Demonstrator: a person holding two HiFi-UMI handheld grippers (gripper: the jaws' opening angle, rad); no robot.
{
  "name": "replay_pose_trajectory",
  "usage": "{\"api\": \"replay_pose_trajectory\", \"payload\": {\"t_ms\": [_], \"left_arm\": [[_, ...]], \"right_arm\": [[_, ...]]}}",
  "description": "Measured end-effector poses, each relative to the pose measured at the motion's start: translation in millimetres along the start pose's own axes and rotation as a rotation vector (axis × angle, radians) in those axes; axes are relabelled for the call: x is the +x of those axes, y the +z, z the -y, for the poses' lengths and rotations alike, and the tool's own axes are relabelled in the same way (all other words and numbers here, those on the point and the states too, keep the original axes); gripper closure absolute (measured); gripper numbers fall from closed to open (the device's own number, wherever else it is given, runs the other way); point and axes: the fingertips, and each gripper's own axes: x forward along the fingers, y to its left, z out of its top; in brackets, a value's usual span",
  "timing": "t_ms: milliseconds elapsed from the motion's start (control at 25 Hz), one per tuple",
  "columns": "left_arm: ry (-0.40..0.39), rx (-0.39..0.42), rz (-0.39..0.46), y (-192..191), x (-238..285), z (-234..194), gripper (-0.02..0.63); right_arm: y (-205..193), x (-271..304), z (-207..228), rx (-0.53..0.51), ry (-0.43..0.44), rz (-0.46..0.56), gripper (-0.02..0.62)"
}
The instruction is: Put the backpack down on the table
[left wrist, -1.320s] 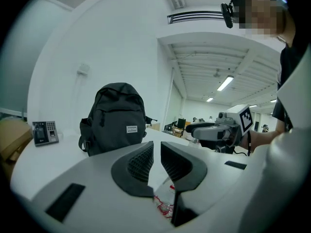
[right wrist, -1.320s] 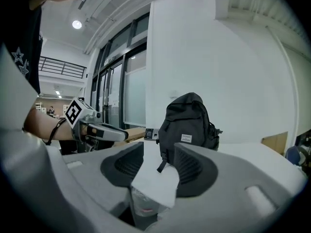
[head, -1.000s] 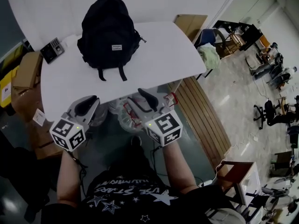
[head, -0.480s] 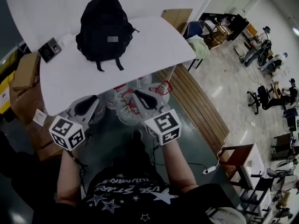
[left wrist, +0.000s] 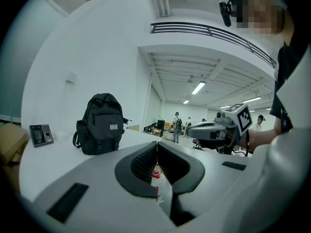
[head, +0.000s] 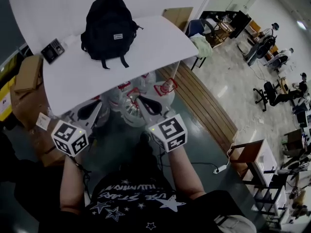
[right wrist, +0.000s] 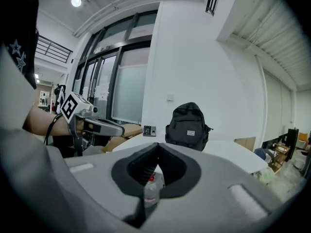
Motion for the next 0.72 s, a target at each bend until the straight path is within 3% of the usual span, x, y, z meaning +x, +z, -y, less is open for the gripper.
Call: {"api": "replay_pose_trajectory", "payload": {"t_ms": [720], "left_arm": [[-0.006,0.024,-0.022,-14,-37,10,0.598]], "right_arm": [[-4,-8,-49,-0.023,0.04,-0.048,0.597]]}}
